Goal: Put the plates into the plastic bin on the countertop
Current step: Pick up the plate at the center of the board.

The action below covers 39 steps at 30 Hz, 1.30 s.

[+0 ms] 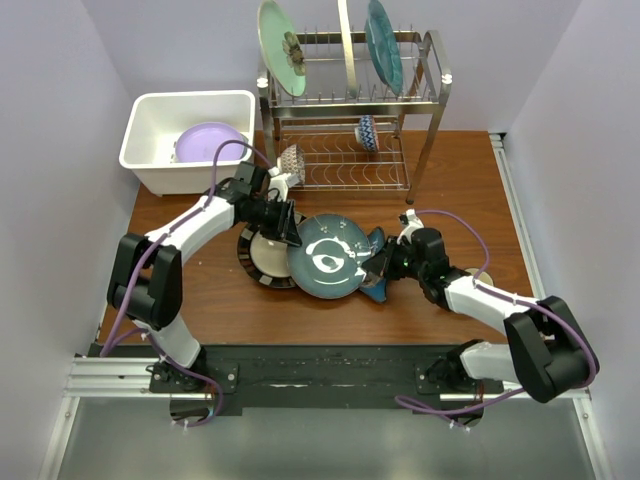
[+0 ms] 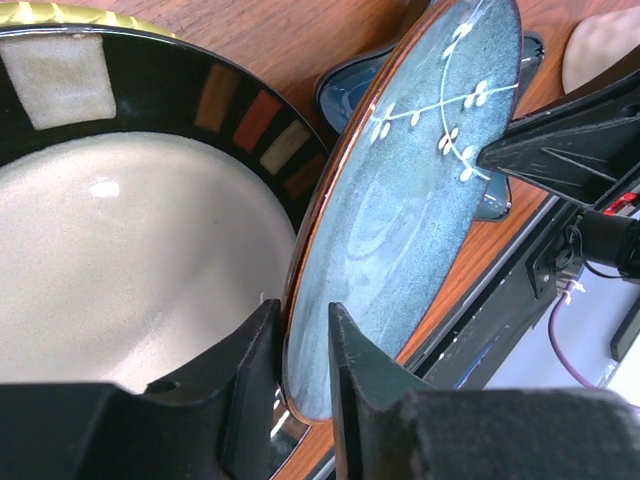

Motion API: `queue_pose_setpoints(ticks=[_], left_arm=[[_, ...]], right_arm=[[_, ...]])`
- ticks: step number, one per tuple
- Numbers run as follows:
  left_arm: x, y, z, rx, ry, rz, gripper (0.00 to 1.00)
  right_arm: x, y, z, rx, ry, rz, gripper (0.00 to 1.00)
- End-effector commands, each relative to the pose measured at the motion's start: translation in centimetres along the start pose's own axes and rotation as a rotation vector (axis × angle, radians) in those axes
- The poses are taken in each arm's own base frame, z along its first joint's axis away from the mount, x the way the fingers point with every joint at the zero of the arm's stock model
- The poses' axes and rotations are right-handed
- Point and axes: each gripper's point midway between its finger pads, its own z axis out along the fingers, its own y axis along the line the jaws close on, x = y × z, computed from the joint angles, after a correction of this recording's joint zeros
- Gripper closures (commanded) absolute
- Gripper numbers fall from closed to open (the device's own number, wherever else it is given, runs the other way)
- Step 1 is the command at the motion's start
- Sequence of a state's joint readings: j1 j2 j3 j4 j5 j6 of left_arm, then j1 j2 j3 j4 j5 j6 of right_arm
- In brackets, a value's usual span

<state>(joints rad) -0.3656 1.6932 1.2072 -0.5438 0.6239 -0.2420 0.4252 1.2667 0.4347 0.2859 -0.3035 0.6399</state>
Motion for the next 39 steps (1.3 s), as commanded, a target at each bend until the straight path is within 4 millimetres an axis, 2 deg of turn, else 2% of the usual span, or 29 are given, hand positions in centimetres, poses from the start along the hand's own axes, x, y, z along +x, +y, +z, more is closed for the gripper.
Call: queue_pose_setpoints(ticks=[1, 10, 11, 12, 18, 22, 28, 29, 32, 34, 39], left_arm=[[0.1, -3.6, 0.5, 0.139, 0.009, 0.059, 0.72], [1.1, -5.1, 1.8, 0.175, 0.061, 0.088, 0.72], [1.3, -5.1, 2.1, 0.176, 0.070, 0.085, 0.74], [1.3, -5.3, 2.2, 0.179, 0.074, 0.087, 0.83], [1.3, -5.8, 2.5, 0.188, 0.075, 0.099, 0.98], [0.7, -6.1, 2.2, 0.185, 0.054, 0.102, 1.00], [-0.9, -7.1, 1.1, 0.181, 0.003, 0.118, 1.00], [-1.1, -7.3, 0.9, 0.184, -0.001, 0.119, 1.00], [-2.0, -7.7, 0.2, 0.198, -0.032, 0.113, 1.00], [-2.4, -7.9, -0.4, 0.214, -0.050, 0.112, 1.00], [-3.6, -7.1, -2.1, 0.219, -0.094, 0.087, 1.00]], right_arm=[[-2.0, 3.1, 0.1, -0.113, -0.053, -0.081, 1.00], [-2.4, 4.2, -0.3, -0.164, -0.075, -0.087, 1.00], [-2.3, 4.3, -0.3, -0.173, -0.072, -0.088, 1.00], [-2.3, 4.3, -0.4, -0.175, -0.075, -0.090, 1.00], [-2.6, 4.9, -1.0, -0.195, -0.093, -0.105, 1.00], [-2.7, 5.0, -1.2, -0.193, -0.096, -0.114, 0.97], [-2.7, 4.7, -1.7, -0.176, -0.107, -0.111, 0.73], [-2.8, 4.8, -1.8, -0.176, -0.111, -0.112, 0.64], [-2.9, 4.7, -2.0, -0.169, -0.121, -0.111, 0.53], [-2.9, 4.8, -2.2, -0.168, -0.125, -0.113, 0.49], [-3.0, 4.8, -2.5, -0.163, -0.128, -0.110, 0.43]])
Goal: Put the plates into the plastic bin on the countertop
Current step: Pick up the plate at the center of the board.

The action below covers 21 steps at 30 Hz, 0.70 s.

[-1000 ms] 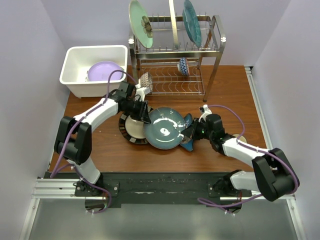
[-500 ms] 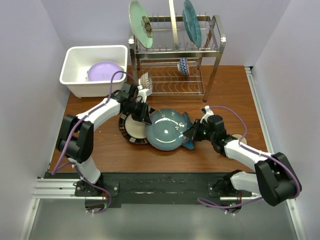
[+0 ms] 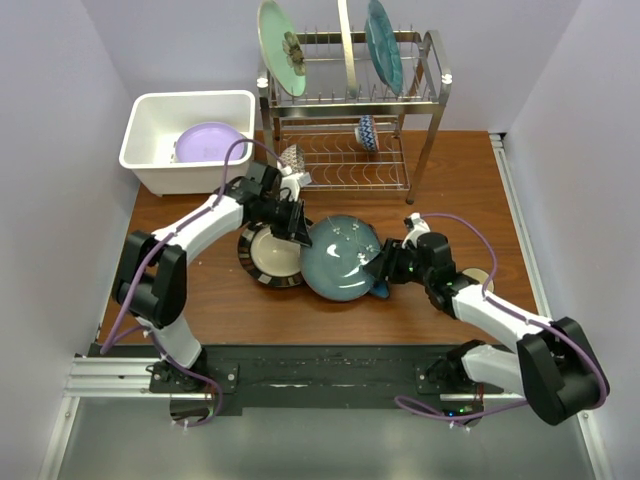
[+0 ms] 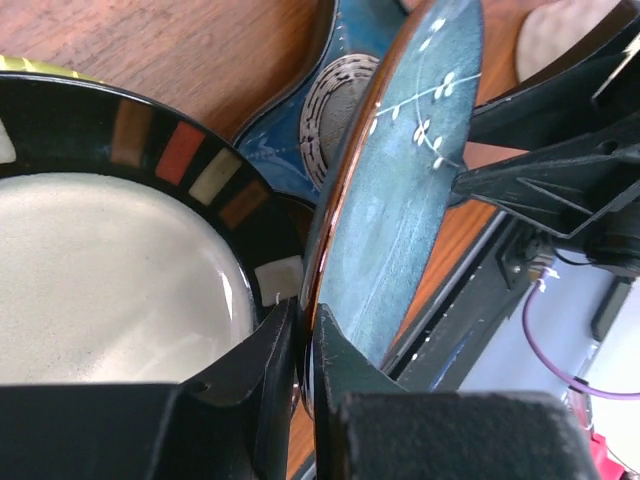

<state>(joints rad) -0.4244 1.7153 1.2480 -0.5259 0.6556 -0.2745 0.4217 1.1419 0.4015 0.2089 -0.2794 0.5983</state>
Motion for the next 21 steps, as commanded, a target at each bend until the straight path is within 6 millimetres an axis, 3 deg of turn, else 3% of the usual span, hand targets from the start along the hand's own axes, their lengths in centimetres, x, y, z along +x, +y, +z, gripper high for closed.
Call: queue_pose_setpoints(ticks=[1, 14, 21], left_arm=[[-3.5, -4.3, -3.3, 0.158, -0.115, 0.061, 1.00], [-4.7, -1.9, -6.9, 0.141, -0.180, 0.029, 1.00], [-4.9, -0.6, -8.3, 0.136, -0.202, 0.011, 1.00]], right_arm=[[-3.4, 4.8, -0.8, -0.177, -0.111, -0.065, 0.43], [-3.9, 5.3, -1.4, -0.183, -0.135, -0.067, 0.30], [-4.0, 5.3, -1.2, -0.183, -0.132, -0.067, 0.28]])
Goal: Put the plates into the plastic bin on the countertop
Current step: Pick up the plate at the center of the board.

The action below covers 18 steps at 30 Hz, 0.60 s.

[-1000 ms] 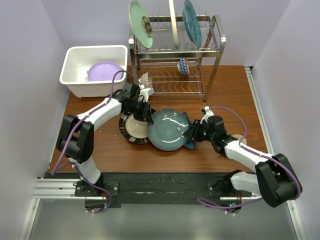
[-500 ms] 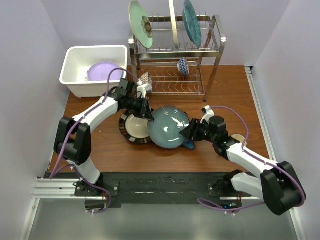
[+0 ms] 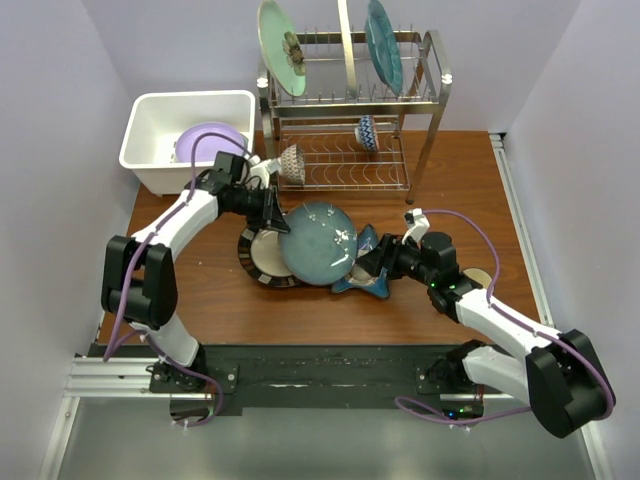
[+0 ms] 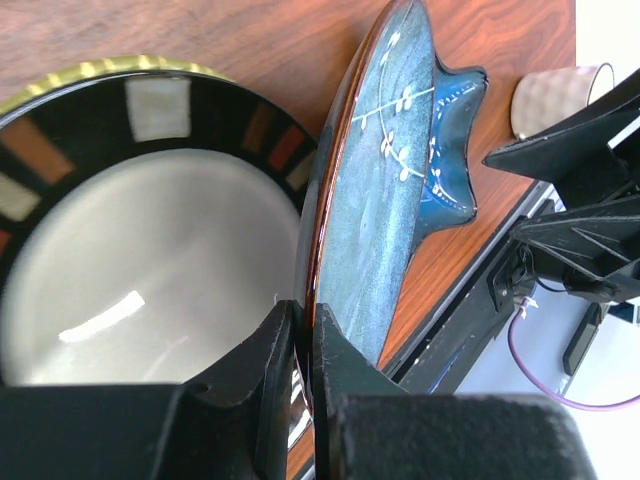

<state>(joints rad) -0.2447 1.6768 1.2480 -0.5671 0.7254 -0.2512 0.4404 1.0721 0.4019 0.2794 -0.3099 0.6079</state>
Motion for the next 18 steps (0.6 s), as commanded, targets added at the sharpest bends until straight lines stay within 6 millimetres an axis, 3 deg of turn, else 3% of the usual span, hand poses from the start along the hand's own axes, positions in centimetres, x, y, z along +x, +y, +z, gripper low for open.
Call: queue_pose_setpoints(ticks=[1, 18], left_arm=[[-3.0, -3.9, -3.9, 0.147, -0.112, 0.088, 1.00], [-4.8, -1.3, -9.7, 0.132, -0.283, 0.021, 1.00]], right_arm=[[-2.0, 2.1, 0.1, -0.069, -0.049, -0.026, 0.28], [-1.5, 1.8, 0.3, -0.071, -0.033, -0.027, 0.28]])
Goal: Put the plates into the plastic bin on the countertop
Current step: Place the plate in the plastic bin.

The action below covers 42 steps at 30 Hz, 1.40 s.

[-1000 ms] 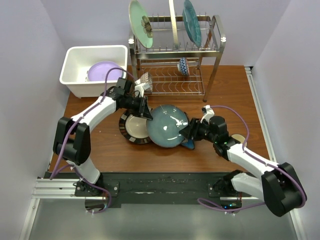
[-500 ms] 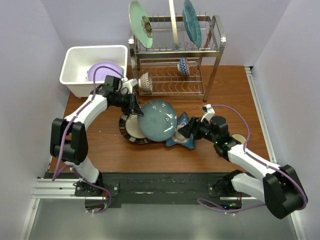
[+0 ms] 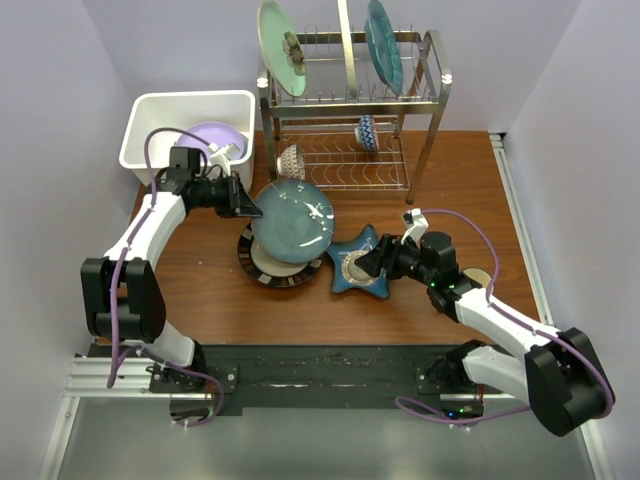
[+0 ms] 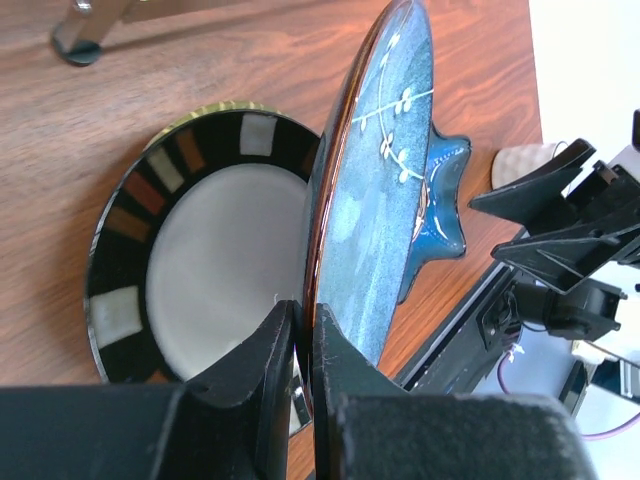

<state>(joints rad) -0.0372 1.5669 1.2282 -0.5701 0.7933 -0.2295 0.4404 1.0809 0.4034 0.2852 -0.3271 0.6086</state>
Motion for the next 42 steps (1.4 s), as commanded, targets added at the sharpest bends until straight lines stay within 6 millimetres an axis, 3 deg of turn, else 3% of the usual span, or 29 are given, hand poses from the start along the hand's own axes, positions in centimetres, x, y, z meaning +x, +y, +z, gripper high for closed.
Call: queue_pose_setpoints(ticks=[1, 18, 29, 42], left_arm=[[-2.1, -4.0, -2.8, 0.156, -0.096, 0.048, 1.00], [-4.8, -1.4, -7.6, 0.089, -0.279, -0.008, 1.00], [-5.7, -0.6, -9.7, 0.057, -0.348, -0.021, 1.00], [-8.3, 0.0, -13.3, 0.044, -0.479, -0.041, 1.00]], right_arm=[[-1.6, 1.5, 0.2, -0.054, -0.044, -0.025, 0.28], [-1.2, 1.3, -0.1, -0.049, -0.044, -0.017, 0.28], [-0.9, 1.2, 0.1, -0.051, -0.034, -0.019, 0.28], [-0.7, 1.3, 0.6, -0.063, -0.015, -0.021, 0.28]])
